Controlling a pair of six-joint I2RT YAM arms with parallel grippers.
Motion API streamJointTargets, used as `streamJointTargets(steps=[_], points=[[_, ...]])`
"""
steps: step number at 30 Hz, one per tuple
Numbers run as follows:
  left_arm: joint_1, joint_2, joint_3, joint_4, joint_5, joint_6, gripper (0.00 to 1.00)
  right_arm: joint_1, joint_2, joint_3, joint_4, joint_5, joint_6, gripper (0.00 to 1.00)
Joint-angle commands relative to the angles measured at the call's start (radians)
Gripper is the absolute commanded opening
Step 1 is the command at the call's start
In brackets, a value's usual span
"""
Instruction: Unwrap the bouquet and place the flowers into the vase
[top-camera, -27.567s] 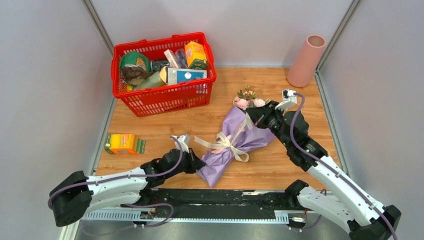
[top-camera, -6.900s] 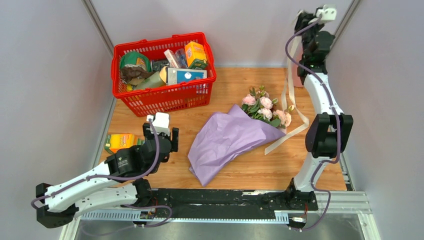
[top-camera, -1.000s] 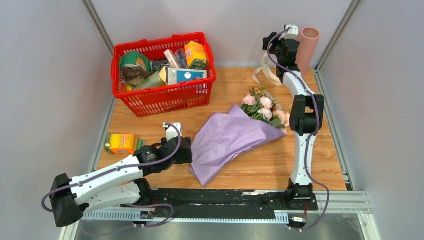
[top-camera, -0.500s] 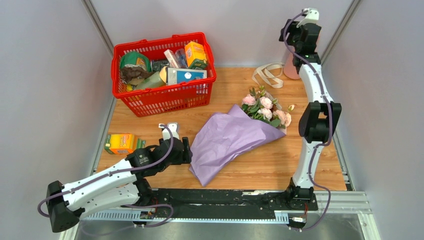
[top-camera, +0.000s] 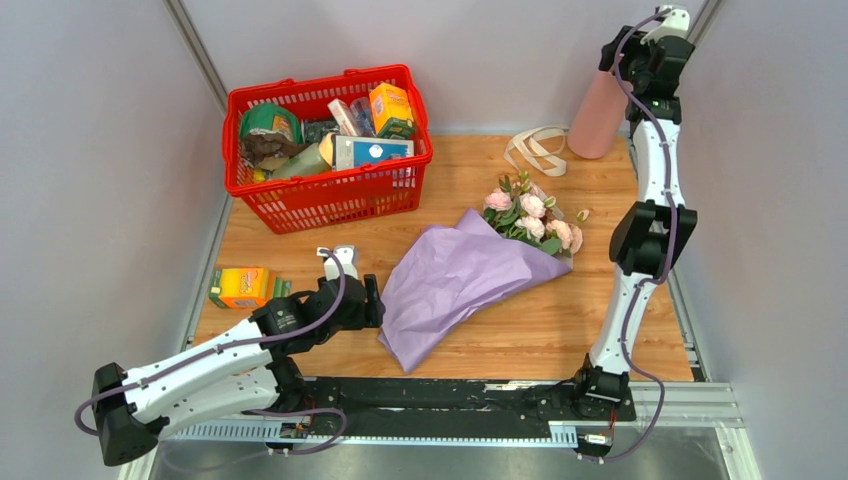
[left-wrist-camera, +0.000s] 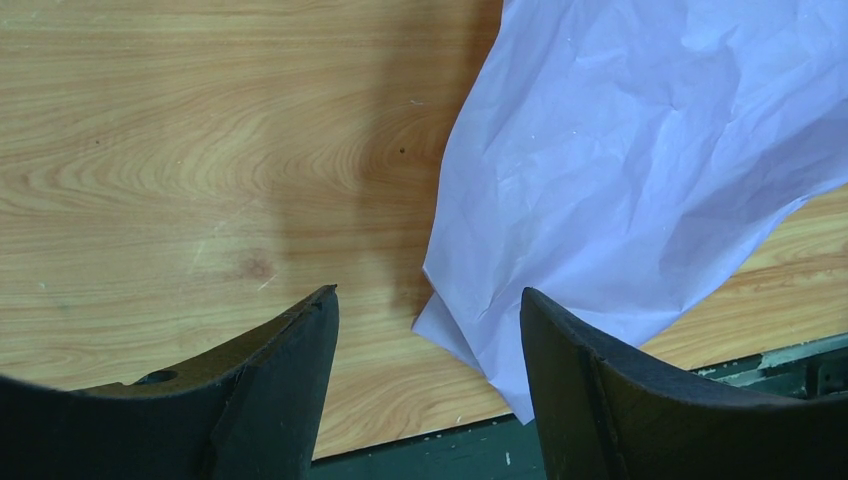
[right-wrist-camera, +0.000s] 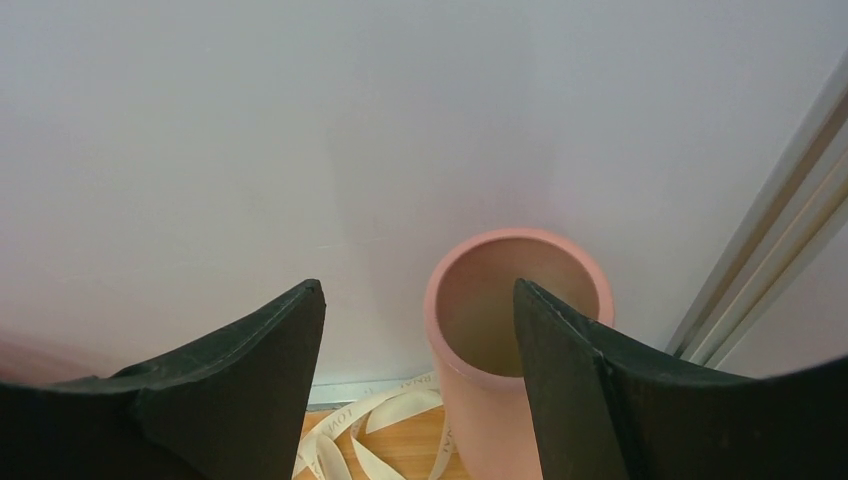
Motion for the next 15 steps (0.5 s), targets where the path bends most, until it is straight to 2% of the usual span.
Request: streamJointTargets(steps=[1, 7, 11, 12, 15], points=[[0.006, 0.020, -0.002, 0.030, -0.001, 0.022, 0.75, -0.004, 0.062, 0.071, -0.015, -0.014, 0.053, 0.73], [0.006, 0.062, 0.011, 0.024, 0.001, 0.028, 0.75, -0.004, 0.055, 0.038, 0.011, 0.092, 0.031, 0.73], [0.007, 0.066, 0.000, 0.052, -0.001, 0.029, 0.75, -0.002, 0.004, -0.089, 0.111, 0.101, -0.013, 0.89], [0.006, 0.071, 0.000, 0.058, 0.001, 0.031, 0.75, -0.002, -0.010, -0.117, 0.129, 0.107, -0.022, 0.98], [0.006, 0.091, 0.014, 0.067, 0.001, 0.040, 0.75, 0.006, -0.056, -0.212, 0.224, 0.144, -0.062, 1.00]])
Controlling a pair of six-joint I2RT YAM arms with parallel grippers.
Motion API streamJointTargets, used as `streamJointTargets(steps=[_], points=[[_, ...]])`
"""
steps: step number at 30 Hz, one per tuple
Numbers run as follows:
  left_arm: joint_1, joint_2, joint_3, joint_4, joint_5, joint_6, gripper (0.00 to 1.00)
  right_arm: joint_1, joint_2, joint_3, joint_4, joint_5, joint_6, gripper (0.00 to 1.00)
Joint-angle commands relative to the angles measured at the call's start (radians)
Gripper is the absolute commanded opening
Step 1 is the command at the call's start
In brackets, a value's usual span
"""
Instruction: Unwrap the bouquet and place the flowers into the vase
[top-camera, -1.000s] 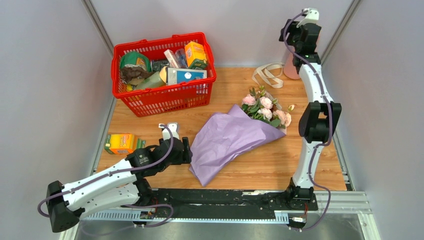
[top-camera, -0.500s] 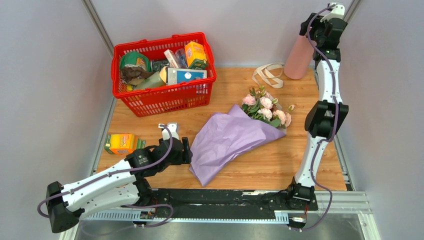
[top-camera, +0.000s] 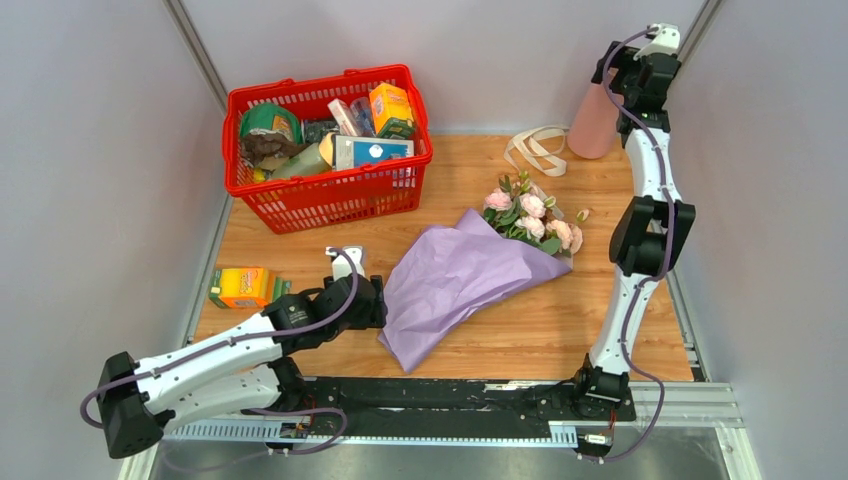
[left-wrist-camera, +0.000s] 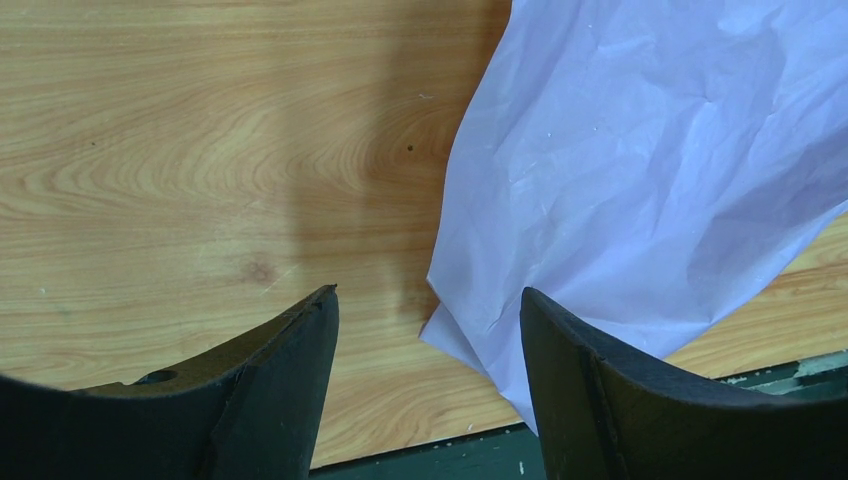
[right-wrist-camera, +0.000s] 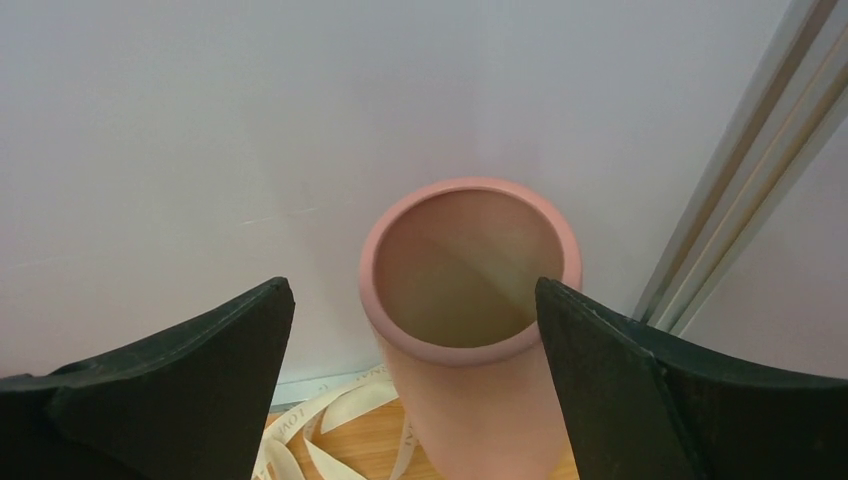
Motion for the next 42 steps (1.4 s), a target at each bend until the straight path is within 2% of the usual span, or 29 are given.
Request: streamJointTargets(steps=[1, 6, 11, 15, 18, 28, 31, 34, 36, 39, 42], points=[[0.005, 0.029, 0.018, 0.044, 0.001, 0.033, 0.75, 0.007, -0.098, -0.126, 0.142, 0.061, -0.069, 1.00], [0.005, 0.072, 0.038, 0.052, 0.004, 0.048, 0.75, 0.018, -0.146, -0.261, 0.287, 0.086, -0.161, 1.00], [0.007, 0.107, 0.041, 0.080, 0.013, 0.056, 0.75, 0.018, -0.095, -0.243, 0.300, 0.051, -0.199, 1.00], [0.007, 0.134, 0.058, 0.089, 0.014, 0.066, 0.75, 0.021, -0.057, -0.257, 0.381, 0.043, -0.205, 1.00], [0.005, 0.152, 0.067, 0.087, 0.008, 0.076, 0.75, 0.019, -0.018, -0.232, 0.409, 0.015, -0.195, 1.00], [0.024, 0.183, 0.075, 0.103, 0.005, 0.085, 0.75, 0.025, 0.138, -0.048, 0.372, 0.058, -0.187, 1.00], [0.027, 0.196, 0.078, 0.115, 0.008, 0.088, 0.75, 0.025, 0.143, -0.056, 0.393, 0.046, -0.195, 1.00], [0.030, 0.213, 0.084, 0.122, 0.011, 0.092, 0.75, 0.027, 0.140, -0.059, 0.390, 0.051, -0.212, 0.94], [0.031, 0.224, 0.090, 0.124, 0.014, 0.094, 0.75, 0.025, 0.114, -0.088, 0.393, 0.046, -0.222, 0.84], [0.031, 0.233, 0.094, 0.130, 0.021, 0.094, 0.75, 0.027, 0.037, -0.204, 0.458, 0.043, -0.225, 0.77], [0.033, 0.232, 0.097, 0.130, 0.030, 0.094, 0.75, 0.027, -0.026, -0.298, 0.493, 0.048, -0.235, 0.73]])
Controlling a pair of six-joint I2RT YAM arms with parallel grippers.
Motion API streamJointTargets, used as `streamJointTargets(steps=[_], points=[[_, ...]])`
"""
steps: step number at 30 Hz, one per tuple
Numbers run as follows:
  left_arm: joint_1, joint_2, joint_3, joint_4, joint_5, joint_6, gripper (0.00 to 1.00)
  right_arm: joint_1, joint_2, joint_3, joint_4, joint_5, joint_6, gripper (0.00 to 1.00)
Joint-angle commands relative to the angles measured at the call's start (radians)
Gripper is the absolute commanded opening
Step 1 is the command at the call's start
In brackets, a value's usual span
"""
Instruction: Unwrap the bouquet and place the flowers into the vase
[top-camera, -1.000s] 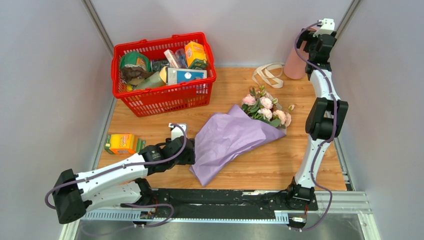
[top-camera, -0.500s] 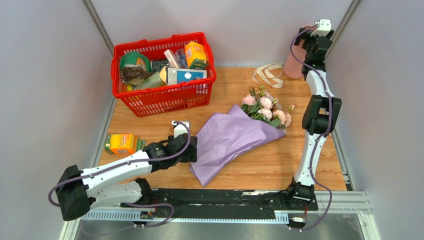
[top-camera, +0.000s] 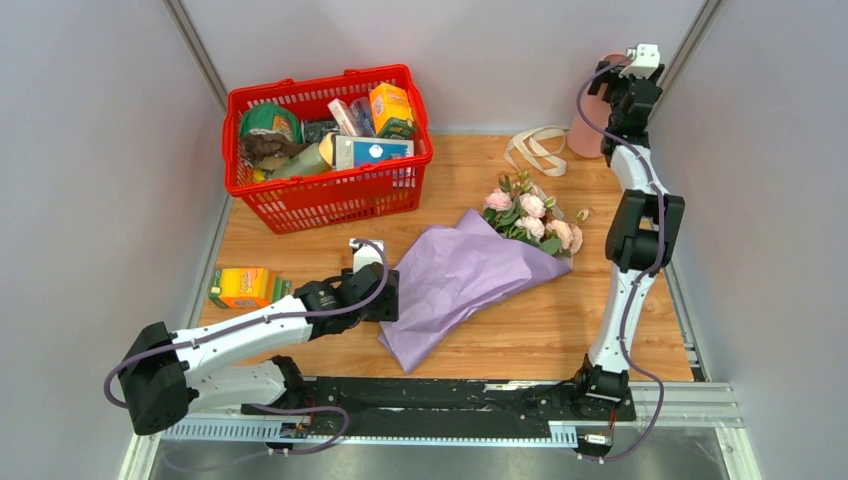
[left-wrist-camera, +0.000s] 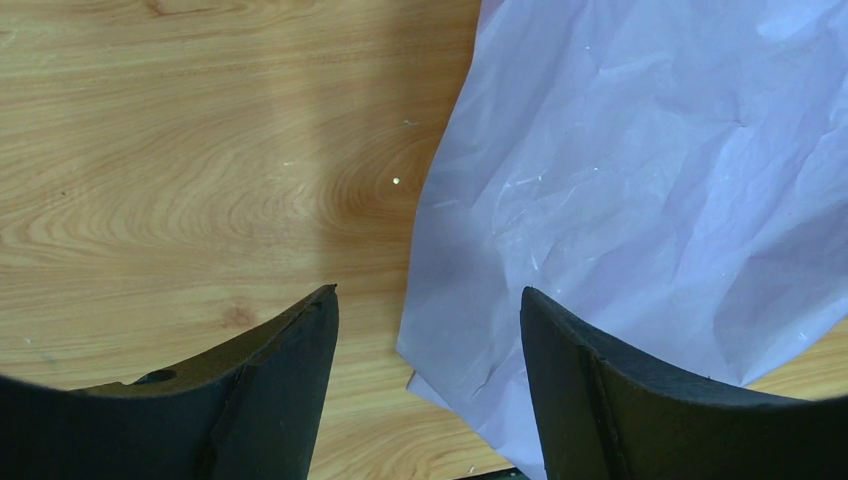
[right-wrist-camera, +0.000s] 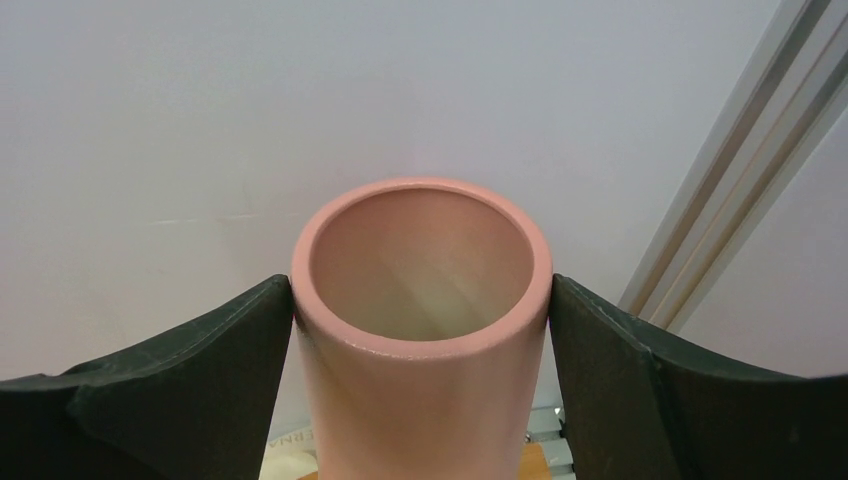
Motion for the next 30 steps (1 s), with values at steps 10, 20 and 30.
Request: streamJointTargets(steps=[10, 20, 30], points=[[0.006, -0.073, 0.006, 0.021, 0.019, 0.000, 0.75, 0.003, -0.189, -0.178, -0.006, 0.006, -0.061, 0.68], [0.006, -0.072, 0.006, 0.013, 0.011, 0.005, 0.75, -0.003, -0.191, -0.129, -0.037, 0.032, -0.053, 0.61], [0.006, -0.050, 0.006, 0.035, 0.027, 0.005, 0.75, -0.031, -0.198, -0.071, -0.093, 0.069, -0.050, 0.57]])
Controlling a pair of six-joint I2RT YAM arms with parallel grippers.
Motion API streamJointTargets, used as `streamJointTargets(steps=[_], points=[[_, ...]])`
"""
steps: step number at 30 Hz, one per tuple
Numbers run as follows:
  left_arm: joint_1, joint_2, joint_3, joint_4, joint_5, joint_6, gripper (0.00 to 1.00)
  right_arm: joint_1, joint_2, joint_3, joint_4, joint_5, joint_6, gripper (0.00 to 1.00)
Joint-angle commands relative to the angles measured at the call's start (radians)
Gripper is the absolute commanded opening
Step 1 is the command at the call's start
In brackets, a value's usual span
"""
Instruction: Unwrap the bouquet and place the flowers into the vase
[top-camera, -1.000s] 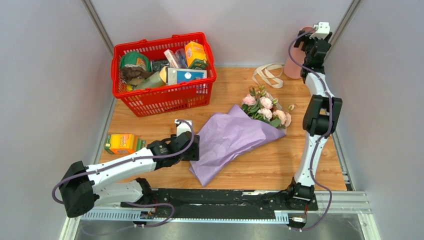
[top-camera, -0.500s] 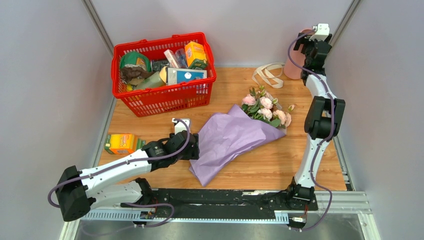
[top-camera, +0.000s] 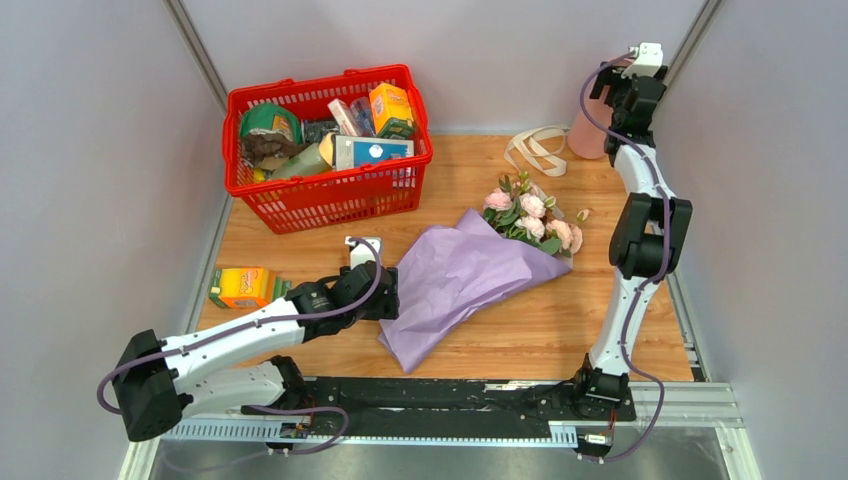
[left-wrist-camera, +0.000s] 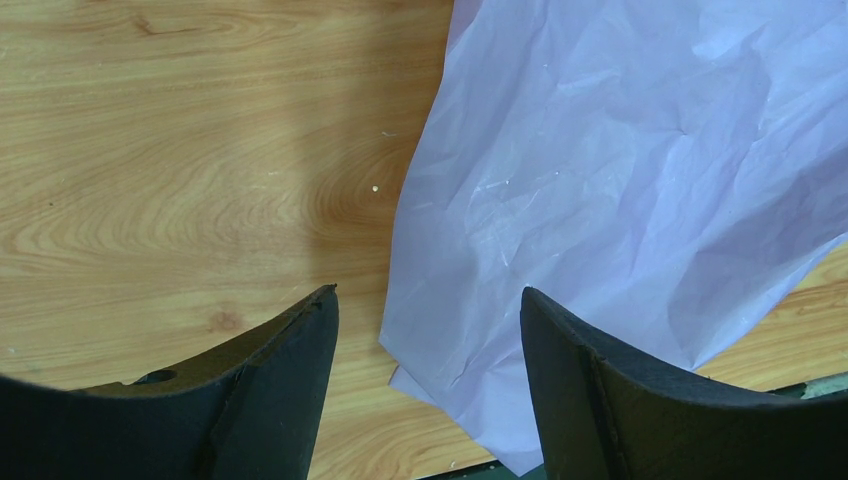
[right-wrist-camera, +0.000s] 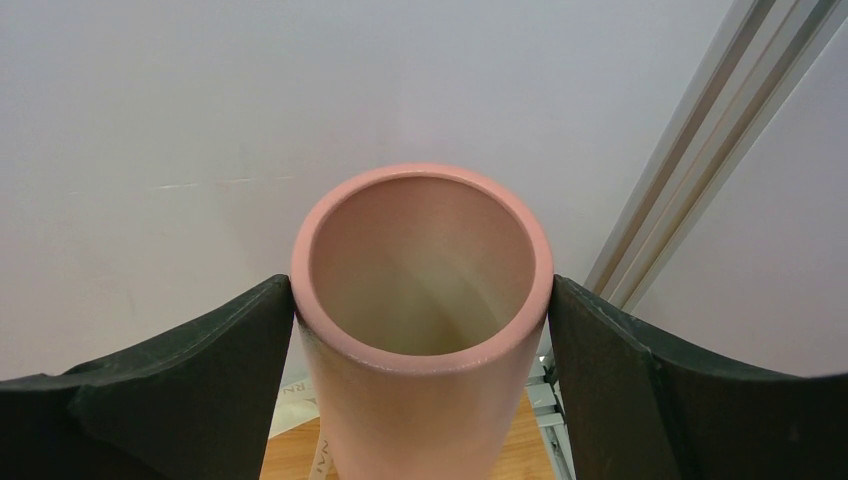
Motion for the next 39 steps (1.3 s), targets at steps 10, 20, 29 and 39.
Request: streamJointTargets(steps=[10, 20, 29, 39], points=[[0.002, -0.009, 0.000, 0.015, 0.007, -0.002, 0.75, -0.042, -0.072, 0.096, -0.030, 0.009, -0.009, 0.46], [0.002, -0.022, -0.013, 0.023, 0.010, -0.010, 0.75, -0.045, -0.086, 0.179, -0.092, -0.029, -0.016, 0.43], [0.002, -0.040, -0.014, 0.011, 0.004, -0.005, 0.75, -0.045, -0.117, 0.128, -0.101, -0.016, -0.009, 0.41], [0.003, -0.055, -0.013, 0.008, 0.013, -0.008, 0.75, -0.056, -0.175, 0.137, -0.150, 0.024, 0.002, 0.39]])
